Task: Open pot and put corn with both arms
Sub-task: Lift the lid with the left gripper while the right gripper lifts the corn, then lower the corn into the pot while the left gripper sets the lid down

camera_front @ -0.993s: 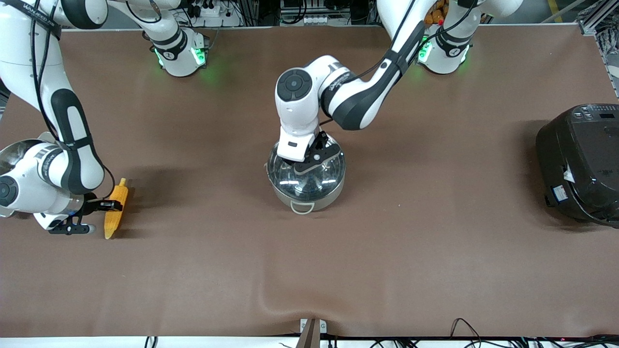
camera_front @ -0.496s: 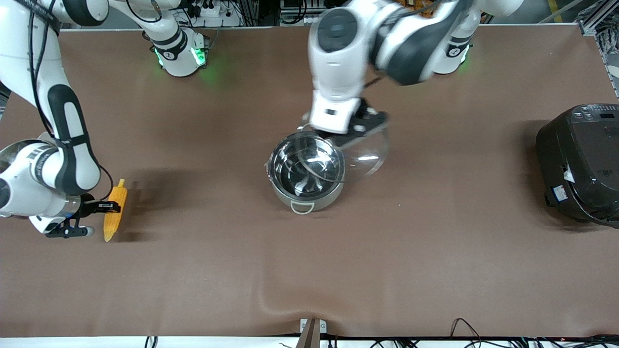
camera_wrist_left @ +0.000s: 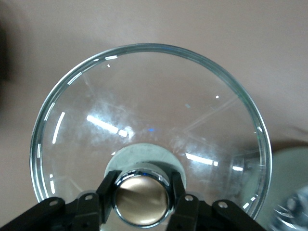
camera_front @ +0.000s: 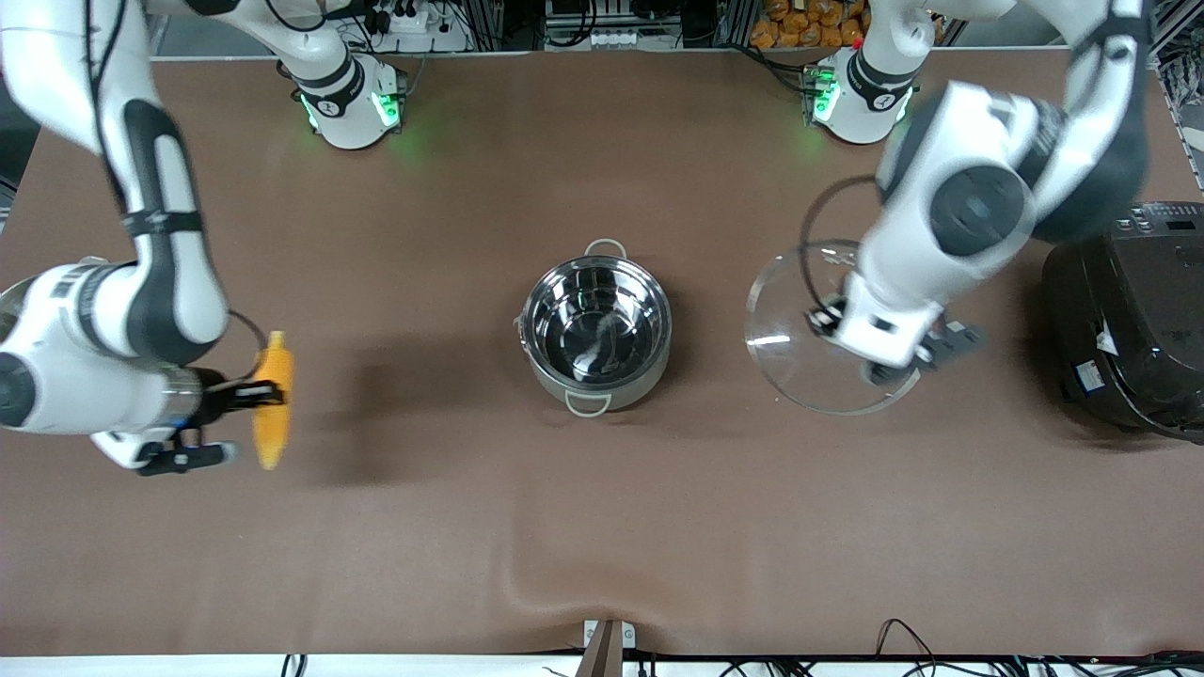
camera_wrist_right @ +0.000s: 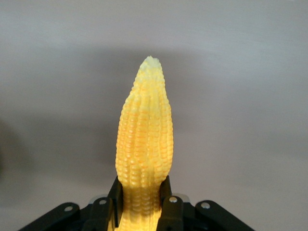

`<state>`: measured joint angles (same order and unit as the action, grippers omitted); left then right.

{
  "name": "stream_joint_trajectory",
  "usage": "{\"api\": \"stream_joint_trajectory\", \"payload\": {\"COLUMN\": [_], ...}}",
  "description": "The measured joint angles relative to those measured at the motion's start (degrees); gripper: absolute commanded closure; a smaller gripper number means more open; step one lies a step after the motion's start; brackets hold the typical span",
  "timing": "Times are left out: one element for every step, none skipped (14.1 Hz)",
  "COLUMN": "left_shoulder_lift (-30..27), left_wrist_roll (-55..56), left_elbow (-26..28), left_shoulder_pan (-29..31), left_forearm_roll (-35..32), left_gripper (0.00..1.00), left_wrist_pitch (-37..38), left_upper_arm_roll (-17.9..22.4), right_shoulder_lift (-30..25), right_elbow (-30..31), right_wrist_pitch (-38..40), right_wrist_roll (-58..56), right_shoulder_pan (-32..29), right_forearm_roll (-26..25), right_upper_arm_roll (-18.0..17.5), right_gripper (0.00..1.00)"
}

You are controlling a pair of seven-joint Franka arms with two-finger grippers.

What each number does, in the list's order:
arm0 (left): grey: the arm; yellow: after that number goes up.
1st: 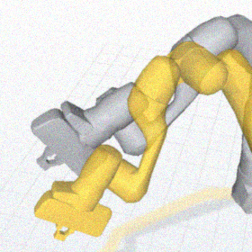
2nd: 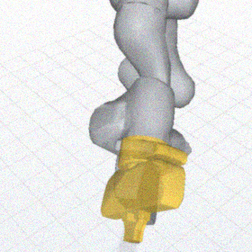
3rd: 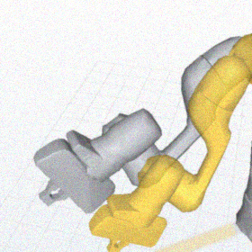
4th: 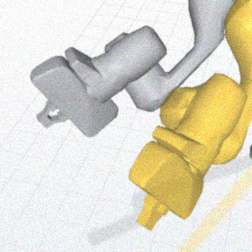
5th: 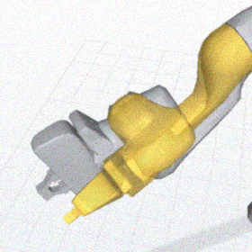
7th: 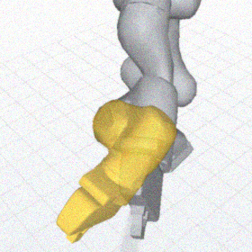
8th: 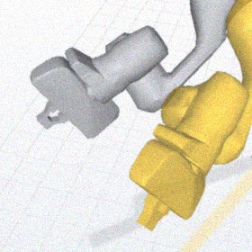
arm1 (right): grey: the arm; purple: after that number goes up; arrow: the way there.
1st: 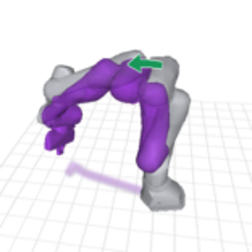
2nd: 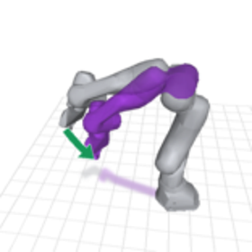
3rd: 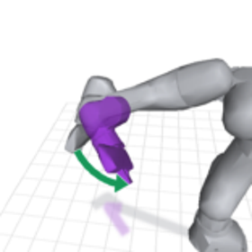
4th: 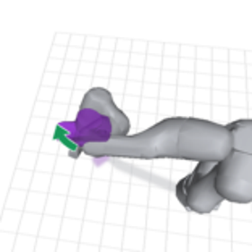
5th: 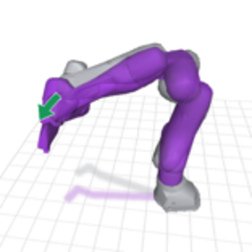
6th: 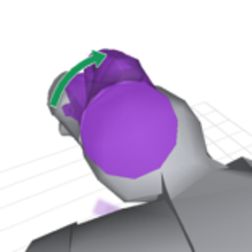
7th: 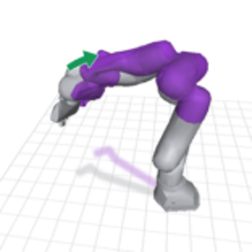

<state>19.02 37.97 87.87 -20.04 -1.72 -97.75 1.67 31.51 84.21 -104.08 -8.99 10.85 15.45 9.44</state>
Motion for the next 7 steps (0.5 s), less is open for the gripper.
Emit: {"api": "stream_joint_trajectory", "payload": {"left_shoulder_lift": [0.0, 0.0, 0.0, 0.0, 0.0, 0.0, 0.1], "left_wrist_roll": [-2.7, -4.7, -6.3, -7.5, -8.8, -10.0, -11.0], "left_elbow": [3.6, 7.3, 11.2, 14.6, 17.7, 20.2, 22.5], "left_shoulder_pan": [2.1, 3.8, 5.4, 6.8, 8.2, 9.4, 10.2], "left_forearm_roll": [-0.4, -1.4, -2.8, -4.0, -4.7, -4.8, -4.9], "left_gripper": [1.00, 1.00, 1.00, 1.00, 1.00, 1.00, 1.00], "left_wrist_pitch": [-3.9, -8.1, -12.5, -16.6, -20.2, -23.0, -25.7], "left_upper_arm_roll": [0.0, 0.0, 0.0, -0.1, -0.1, -0.1, -0.1], "right_shoulder_lift": [0.0, 0.0, 0.0, 0.0, 0.1, 0.1, 0.1], "right_elbow": [-0.8, -1.4, -2.0, -2.5, -2.9, -3.5, -4.0], "right_wrist_pitch": [0.0, 0.0, 0.0, 0.0, 0.0, -0.1, -0.1], "right_wrist_roll": [4.4, 9.3, 14.4, 19.0, 22.4, 24.6, 26.4], "right_shoulder_pan": [3.0, 6.5, 10.2, 13.8, 17.2, 20.0, 22.7], "right_forearm_roll": [2.1, 3.1, 3.5, 3.6, 3.6, 3.6, 3.6], "right_upper_arm_roll": [-0.1, -0.2, -0.3, -0.3, -0.3, -0.3, -0.2], "right_gripper": [1.00, 1.00, 1.00, 1.00, 1.00, 1.00, 1.00]}}
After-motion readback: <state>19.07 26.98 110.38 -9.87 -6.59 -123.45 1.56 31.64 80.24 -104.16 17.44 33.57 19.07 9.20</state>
